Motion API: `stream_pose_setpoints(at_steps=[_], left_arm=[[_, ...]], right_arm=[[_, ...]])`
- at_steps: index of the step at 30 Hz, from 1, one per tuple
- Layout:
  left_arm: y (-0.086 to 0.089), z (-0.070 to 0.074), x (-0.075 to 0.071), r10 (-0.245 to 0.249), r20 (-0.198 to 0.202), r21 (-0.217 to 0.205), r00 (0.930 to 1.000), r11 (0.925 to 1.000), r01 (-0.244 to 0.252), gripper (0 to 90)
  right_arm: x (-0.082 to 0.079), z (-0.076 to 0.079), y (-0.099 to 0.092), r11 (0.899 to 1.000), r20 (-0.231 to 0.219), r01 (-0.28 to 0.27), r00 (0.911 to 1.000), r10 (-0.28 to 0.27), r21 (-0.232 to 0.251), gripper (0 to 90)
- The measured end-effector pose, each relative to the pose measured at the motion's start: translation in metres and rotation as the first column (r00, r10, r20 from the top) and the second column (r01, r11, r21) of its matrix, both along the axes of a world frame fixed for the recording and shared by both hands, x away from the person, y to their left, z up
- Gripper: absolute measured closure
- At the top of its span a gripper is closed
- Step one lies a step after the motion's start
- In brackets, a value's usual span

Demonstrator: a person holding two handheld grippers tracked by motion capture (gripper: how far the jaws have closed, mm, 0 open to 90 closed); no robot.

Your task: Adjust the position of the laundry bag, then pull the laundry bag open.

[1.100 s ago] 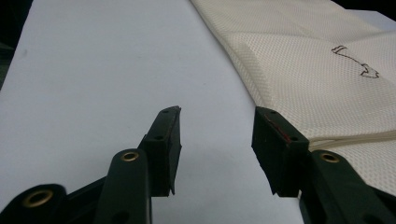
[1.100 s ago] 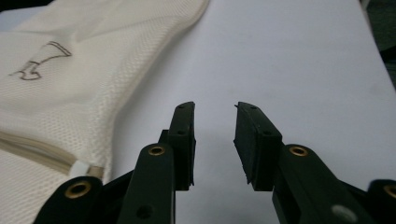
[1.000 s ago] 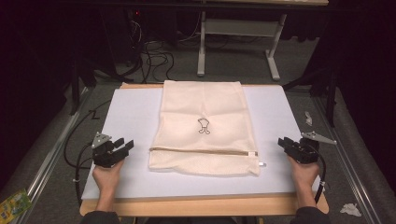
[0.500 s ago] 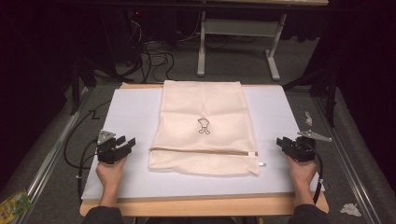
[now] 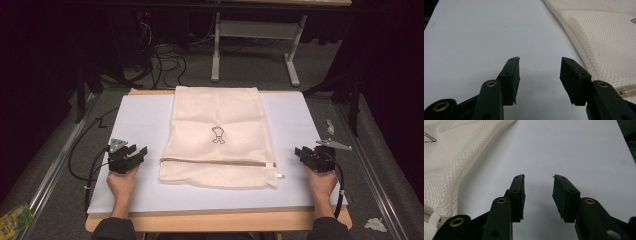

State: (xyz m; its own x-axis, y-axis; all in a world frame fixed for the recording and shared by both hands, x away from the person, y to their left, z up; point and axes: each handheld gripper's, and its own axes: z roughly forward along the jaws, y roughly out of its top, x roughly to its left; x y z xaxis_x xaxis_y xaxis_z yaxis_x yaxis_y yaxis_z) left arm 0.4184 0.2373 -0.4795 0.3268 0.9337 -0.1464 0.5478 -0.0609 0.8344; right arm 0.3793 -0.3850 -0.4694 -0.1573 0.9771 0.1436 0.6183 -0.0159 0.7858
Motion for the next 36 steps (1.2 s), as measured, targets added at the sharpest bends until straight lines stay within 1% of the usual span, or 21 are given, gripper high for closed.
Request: stream_pose_setpoints(at_steps=[3,5,9,11,12,14,17,20,22,24,28,31,33,35,36], left_arm=[[-0.0017,-0.0020,0.0008,0.006,0.001,0.017,1.0000,0.9998,-0.006,49.8],[-0.0020,-0.0028,0.0013,0.005,-0.002,0.023,1.0000,0.9997,-0.005,49.6],[-0.0022,-0.0031,0.0014,0.004,0.000,0.026,1.0000,0.9997,-0.004,49.3],[-0.0026,-0.0033,0.0010,-0.002,0.003,0.030,1.0000,0.9995,0.002,49.1],[-0.0029,-0.0036,0.0010,-0.004,0.003,0.028,1.0000,0.9996,0.004,48.9],[-0.0031,-0.0042,0.0017,-0.006,-0.005,0.033,1.0000,0.9994,0.006,48.0],[-0.0041,-0.0040,-0.0003,-0.015,0.016,0.045,0.9998,0.9989,0.015,47.5],[-0.0045,-0.0039,-0.0006,-0.021,0.018,0.048,0.9996,0.9986,0.020,46.9],[-0.0045,-0.0040,0.0002,-0.019,0.007,0.044,0.9998,0.9989,0.019,47.1],[-0.0044,-0.0043,0.0010,-0.016,0.001,0.042,0.9999,0.9990,0.016,47.1],[-0.0048,-0.0042,0.0014,-0.023,-0.001,0.051,0.9997,0.9984,0.023,46.8],[-0.0050,-0.0043,0.0027,-0.026,-0.017,0.046,0.9995,0.9986,0.027,46.6],[-0.0052,-0.0044,0.0028,-0.025,-0.018,0.050,0.9995,0.9984,0.026,46.5],[-0.0055,-0.0044,0.0031,-0.022,-0.022,0.055,0.9995,0.9982,0.023,46.5],[-0.0060,-0.0046,0.0029,-0.023,-0.024,0.050,0.9995,0.9985,0.024,46.5]], right_arm=[[0.0005,-0.0021,-0.0002,1.000,-0.005,0.003,1.0000,-0.003,0.002,61.6],[0.0001,-0.0045,0.0002,1.000,-0.005,0.016,0.9999,-0.016,0.009,61.2],[-0.0007,-0.0049,0.0017,1.000,0.001,0.018,0.9998,-0.018,-0.008,60.6],[-0.0013,-0.0059,0.0018,1.000,0.004,0.022,0.9997,-0.022,-0.004,60.0],[-0.0009,-0.0068,0.0018,1.000,-0.003,0.022,0.9998,-0.022,-0.006,59.4],[-0.0011,-0.0068,0.0030,1.000,-0.001,0.022,0.9998,-0.022,-0.018,59.3],[-0.0046,-0.0063,0.0059,0.999,0.020,0.024,0.9995,-0.024,-0.038,59.4],[-0.0066,-0.0062,0.0056,0.999,0.032,0.026,0.9992,-0.025,-0.029,58.8],[-0.0071,-0.0063,0.0055,0.999,0.034,0.020,0.9992,-0.019,-0.029,58.6],[-0.0068,-0.0063,0.0061,0.999,0.031,0.025,0.9992,-0.024,-0.032,58.4],[-0.0068,-0.0064,0.0072,0.999,0.028,0.023,0.9994,-0.022,-0.040,57.6],[-0.0051,-0.0068,0.0074,0.999,0.013,0.022,0.9997,-0.021,-0.042,56.8],[-0.0051,-0.0069,0.0076,0.999,0.014,0.019,0.9997,-0.019,-0.045,56.5],[-0.0046,-0.0070,0.0081,0.999,0.006,0.016,0.9999,-0.016,-0.049,56.3],[-0.0042,-0.0071,0.0081,0.999,0.002,0.016,0.9999,-0.016,-0.050,56.1]])
